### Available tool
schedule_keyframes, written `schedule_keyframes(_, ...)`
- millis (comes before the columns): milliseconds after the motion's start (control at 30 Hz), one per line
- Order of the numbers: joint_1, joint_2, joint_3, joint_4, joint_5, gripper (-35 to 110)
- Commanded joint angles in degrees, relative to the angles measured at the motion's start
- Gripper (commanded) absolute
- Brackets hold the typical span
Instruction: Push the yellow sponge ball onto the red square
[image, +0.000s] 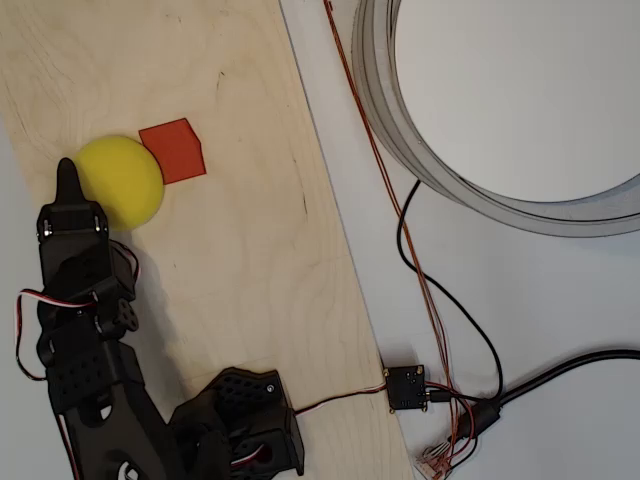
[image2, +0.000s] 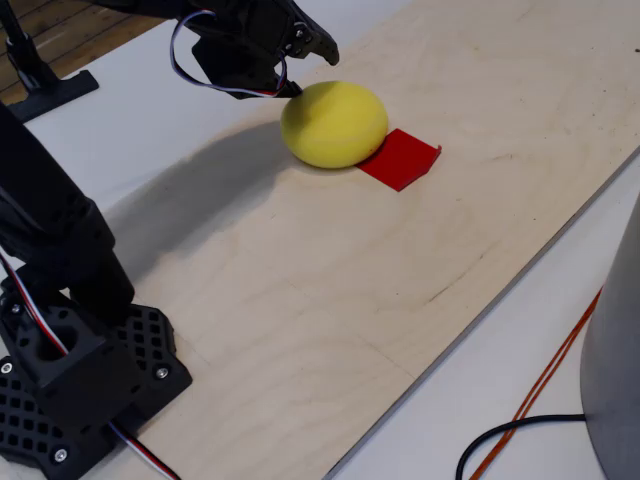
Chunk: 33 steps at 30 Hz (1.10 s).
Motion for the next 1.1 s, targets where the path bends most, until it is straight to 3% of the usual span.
schedule_keyframes(0,1.93,1.85,-1.76,1.14,0.0,18)
schedule_keyframes(1067,7.29,-7.38,-5.36,-0.44,-7.56,19)
